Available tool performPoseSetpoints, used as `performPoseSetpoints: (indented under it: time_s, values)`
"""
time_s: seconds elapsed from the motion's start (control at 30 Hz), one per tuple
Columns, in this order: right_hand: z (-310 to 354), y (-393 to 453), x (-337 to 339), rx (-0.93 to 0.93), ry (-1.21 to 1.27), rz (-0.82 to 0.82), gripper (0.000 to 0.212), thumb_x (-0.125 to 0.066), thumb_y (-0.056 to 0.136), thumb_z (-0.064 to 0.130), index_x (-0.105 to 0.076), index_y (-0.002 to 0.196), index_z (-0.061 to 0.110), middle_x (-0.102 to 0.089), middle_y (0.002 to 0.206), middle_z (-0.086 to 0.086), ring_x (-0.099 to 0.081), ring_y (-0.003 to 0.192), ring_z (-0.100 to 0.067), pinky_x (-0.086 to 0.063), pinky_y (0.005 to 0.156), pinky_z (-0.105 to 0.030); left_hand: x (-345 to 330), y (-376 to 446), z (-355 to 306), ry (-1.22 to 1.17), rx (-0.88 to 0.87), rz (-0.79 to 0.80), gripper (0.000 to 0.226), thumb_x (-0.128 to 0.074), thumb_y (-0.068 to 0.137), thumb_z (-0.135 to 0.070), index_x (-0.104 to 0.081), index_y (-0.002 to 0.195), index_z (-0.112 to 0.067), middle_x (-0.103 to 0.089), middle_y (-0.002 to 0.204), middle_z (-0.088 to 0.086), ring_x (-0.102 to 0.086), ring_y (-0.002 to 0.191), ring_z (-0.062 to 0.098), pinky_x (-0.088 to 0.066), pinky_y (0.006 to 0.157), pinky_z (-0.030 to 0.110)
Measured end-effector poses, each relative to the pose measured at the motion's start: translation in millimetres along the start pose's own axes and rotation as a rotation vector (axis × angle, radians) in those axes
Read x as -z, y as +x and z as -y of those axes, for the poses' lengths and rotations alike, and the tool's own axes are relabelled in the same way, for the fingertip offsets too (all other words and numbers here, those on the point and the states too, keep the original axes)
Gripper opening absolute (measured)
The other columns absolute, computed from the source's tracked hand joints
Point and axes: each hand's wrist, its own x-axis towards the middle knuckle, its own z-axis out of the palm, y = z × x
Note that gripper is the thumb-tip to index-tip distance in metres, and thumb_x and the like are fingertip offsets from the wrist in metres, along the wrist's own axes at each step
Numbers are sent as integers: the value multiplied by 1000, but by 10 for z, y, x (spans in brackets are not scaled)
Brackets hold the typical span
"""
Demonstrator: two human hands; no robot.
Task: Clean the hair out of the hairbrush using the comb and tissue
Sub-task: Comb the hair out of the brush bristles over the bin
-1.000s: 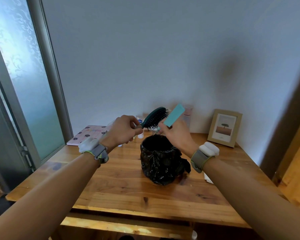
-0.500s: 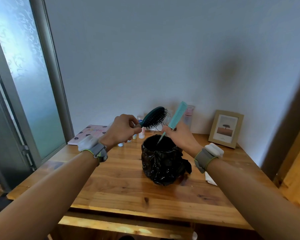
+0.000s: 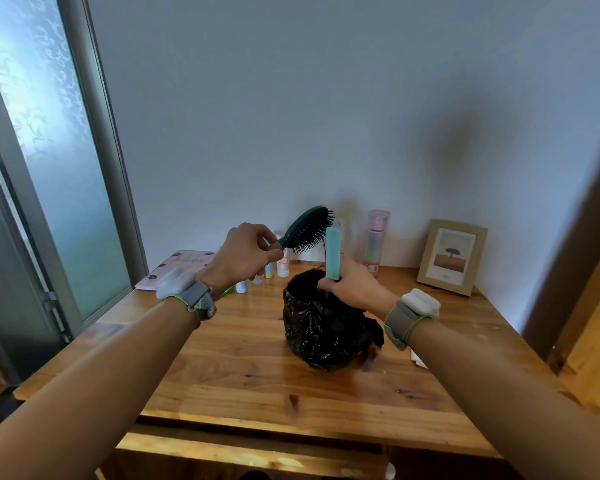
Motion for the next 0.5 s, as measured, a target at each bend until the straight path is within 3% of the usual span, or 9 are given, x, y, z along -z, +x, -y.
performPoseSetpoints:
  time_s: [0.13,0.27,0.37,0.43,0.5]
  values:
    - [31,5,130,16,56,-3,32,-69,88,33,-67,90,1,-64,83,-8,-63,80,-24,-47,67,-32,-7,8,32,15,17,-1,10,-74,80,-17,-68,88,-14,-72,69,7,-60,39,12,-48,40,23]
    - [158,-1,365,17,78,-60,29,-71,84,33,-63,74,7,-53,69,-3,-51,67,-18,-40,63,-32,-13,-3,69,22,28,4,12,-74,80,-18,-68,88,-12,-71,68,7,-57,37,10,-46,39,22]
    - [280,-10,563,26,182,-179,23,-72,83,27,-70,72,6,-46,56,5,-45,46,-3,-35,47,-18,-31,-12,82,20,31,13,12,-74,79,-17,-68,88,-10,-71,67,9,-56,35,10,-45,38,22]
    - [342,-2,642,53,267,-288,26,-70,83,22,-72,77,-4,-37,47,8,-38,33,-3,-28,37,-13,-39,-17,88,21,34,21,11,-74,80,-16,-69,87,-10,-71,68,11,-56,36,11,-47,38,25]
    - [387,12,673,84,345,-418,28,-66,85,21,-71,77,-5,-36,41,10,-36,33,-4,-27,39,-14,-43,-21,91,27,31,25,10,-74,80,-17,-69,87,-11,-72,69,12,-57,37,11,-51,40,28]
